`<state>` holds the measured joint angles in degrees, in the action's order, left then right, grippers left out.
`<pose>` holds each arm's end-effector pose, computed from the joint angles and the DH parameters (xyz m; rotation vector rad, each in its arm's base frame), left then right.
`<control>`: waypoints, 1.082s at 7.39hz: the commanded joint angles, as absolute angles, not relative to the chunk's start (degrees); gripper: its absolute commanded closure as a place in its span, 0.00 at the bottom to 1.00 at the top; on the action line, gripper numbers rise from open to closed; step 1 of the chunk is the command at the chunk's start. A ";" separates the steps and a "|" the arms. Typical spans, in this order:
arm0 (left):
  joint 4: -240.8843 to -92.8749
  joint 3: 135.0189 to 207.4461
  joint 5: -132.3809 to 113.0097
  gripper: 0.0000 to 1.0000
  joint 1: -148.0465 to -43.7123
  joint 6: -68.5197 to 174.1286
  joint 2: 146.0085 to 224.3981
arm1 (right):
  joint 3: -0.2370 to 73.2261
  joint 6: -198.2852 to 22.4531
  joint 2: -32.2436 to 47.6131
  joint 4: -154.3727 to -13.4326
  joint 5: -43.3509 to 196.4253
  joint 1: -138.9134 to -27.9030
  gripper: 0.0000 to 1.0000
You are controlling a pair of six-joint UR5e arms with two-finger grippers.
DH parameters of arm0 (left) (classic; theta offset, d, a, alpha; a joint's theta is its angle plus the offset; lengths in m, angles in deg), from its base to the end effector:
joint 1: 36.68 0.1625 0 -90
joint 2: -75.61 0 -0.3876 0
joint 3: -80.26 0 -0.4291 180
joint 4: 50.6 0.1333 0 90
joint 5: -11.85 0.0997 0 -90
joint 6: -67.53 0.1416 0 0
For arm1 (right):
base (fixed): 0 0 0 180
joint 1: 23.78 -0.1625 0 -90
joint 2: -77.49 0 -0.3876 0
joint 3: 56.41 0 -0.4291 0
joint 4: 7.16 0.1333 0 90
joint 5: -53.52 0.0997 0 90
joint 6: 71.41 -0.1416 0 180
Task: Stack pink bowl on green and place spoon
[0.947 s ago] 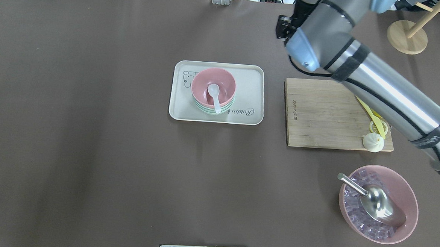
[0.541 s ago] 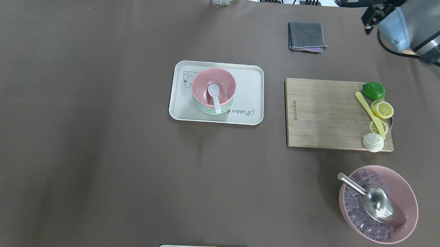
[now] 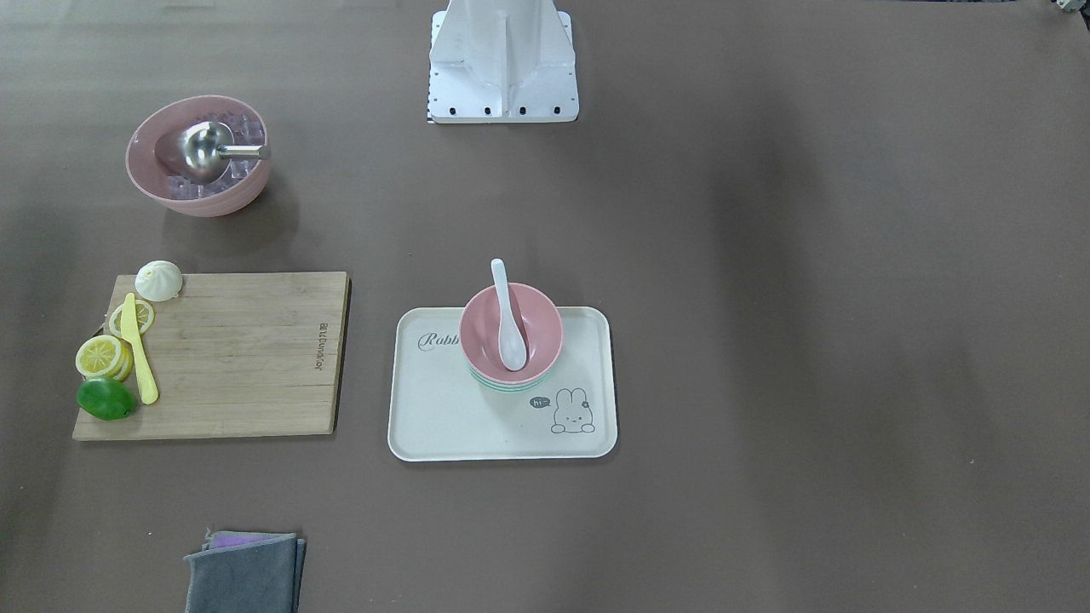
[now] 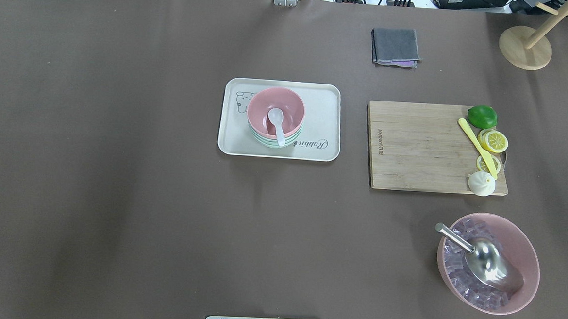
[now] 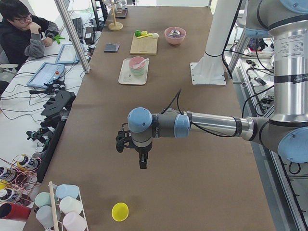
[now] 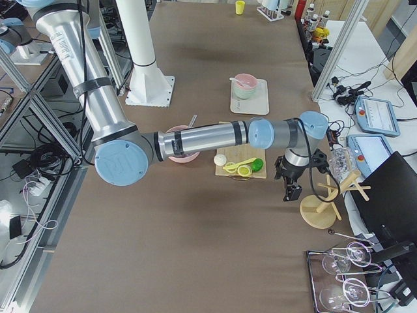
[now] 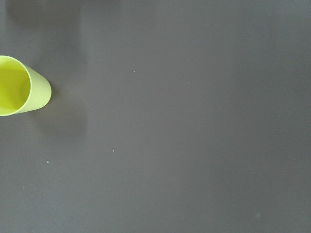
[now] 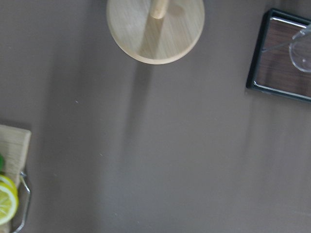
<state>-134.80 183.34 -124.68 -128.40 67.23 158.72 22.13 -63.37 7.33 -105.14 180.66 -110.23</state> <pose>-0.0449 -0.4793 0.5978 0.0165 0.8120 -0.0305 0.0071 -0.6583 0.5767 0.0322 -0.6485 -0.1974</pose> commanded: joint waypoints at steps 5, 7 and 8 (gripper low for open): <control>-135.15 185.91 -125.35 0.01 -128.53 67.88 159.46 | 34.53 -71.14 -14.34 -94.17 184.56 -114.74 0.00; -135.41 185.38 -125.44 0.01 -128.53 68.94 158.84 | 37.27 -71.15 -15.93 -94.69 184.91 -114.74 0.00; -135.41 185.21 -125.35 0.01 -128.53 68.85 158.75 | 37.37 -71.15 -15.94 -94.69 186.04 -114.74 0.00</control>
<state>-135.36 185.40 -125.37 -128.52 68.75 158.96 36.49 -71.02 -15.52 -94.52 185.10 -114.74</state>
